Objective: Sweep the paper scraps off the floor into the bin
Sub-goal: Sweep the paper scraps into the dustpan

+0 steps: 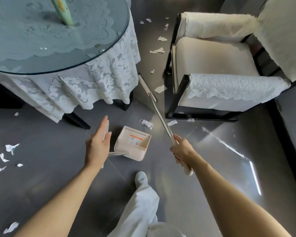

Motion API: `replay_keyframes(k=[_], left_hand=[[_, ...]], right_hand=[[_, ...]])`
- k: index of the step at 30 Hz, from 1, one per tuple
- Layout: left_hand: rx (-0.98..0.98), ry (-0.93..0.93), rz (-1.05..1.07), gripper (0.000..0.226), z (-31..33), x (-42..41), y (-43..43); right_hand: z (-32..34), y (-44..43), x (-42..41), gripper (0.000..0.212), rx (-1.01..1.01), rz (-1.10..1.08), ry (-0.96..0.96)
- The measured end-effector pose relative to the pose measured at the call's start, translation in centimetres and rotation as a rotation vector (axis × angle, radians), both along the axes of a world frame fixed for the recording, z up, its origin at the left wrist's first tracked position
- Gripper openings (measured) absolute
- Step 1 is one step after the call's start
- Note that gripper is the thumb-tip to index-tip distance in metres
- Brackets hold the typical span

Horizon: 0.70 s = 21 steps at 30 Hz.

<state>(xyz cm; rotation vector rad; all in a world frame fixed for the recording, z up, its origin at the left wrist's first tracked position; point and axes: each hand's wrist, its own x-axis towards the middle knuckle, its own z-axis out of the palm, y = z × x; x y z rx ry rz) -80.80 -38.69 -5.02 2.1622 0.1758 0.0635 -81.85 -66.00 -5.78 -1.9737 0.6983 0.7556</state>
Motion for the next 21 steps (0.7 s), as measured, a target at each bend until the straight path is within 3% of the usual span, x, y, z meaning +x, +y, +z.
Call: replay_keyframes(k=[4,12,16,21], left_hand=[[-0.055,0.017,-0.030,0.059,0.3,6.0,-0.9],[0.067,-0.086,-0.081,0.058,2.5,20.2,-6.4],[0.100,-0.097,-0.073,0.060,1.8,27.5,-9.1],[0.085,-0.041,-0.077,0.064,0.8,35.2,-11.9]], right_hand=[[-0.2,-0.2,6.8,0.063,0.015,-0.004,0.011],[-1.0,-1.8,20.6,0.039,0.069,-0.062,-0.005],[-1.8,-4.6,28.2,0.055,0.043,-0.063,0.012],[-2.2,-7.8,38.5,0.040,0.013,0.034,0.005]])
